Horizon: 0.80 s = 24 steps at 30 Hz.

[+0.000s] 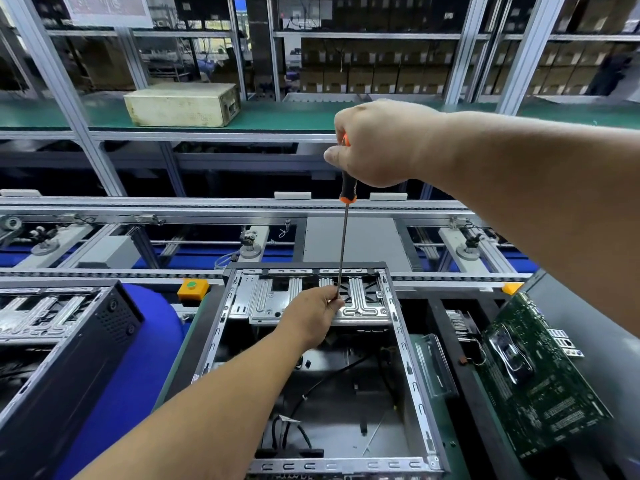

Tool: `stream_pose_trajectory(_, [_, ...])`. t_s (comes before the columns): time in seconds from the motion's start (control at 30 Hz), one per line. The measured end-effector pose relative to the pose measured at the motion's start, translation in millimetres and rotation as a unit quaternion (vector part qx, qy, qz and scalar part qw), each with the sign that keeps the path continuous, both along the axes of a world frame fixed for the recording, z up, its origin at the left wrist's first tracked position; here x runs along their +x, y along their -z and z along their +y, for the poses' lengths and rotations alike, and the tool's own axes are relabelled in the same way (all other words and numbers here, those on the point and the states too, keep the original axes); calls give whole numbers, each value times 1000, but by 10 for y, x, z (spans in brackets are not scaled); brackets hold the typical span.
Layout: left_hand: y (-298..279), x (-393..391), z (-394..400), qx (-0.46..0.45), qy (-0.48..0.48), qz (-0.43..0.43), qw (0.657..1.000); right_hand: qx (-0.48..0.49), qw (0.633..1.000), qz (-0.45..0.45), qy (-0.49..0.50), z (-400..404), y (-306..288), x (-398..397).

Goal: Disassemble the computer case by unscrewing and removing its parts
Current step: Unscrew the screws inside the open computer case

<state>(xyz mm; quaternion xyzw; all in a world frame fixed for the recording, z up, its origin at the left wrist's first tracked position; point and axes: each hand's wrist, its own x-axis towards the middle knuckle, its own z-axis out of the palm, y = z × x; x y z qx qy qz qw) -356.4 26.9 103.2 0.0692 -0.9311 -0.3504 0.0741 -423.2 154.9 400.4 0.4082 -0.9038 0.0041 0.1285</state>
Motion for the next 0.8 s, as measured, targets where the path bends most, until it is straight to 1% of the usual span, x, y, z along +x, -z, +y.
stream_pose_trajectory(0.17, [15,-5,-2,4,1,-4,1000,40,995,-83,-30,28,-87,46])
stream_pose_trajectory(0.27, [24,-16,-1,1,-1,-5,1000,62,992,-103,-35,41,-127,85])
stream_pose_trajectory(0.37, [29,-15,-6,3,-2,-3,1000,56,989,-133,-33,40,-144,132])
stream_pose_trajectory(0.47, [24,-5,-5,0,-1,-5,1000,40,988,-145,-37,43,-122,151])
stream_pose_trajectory(0.53, [15,-4,-1,-3,-1,-5,1000,33,990,-129,-36,40,-97,133])
stream_pose_trajectory(0.73, [-19,0,16,0,-3,-6,1000,-13,1000,-11,-8,28,-64,23])
stream_pose_trajectory(0.8, [-21,-2,23,0,-5,-8,1000,-17,1000,3,-8,27,-61,16])
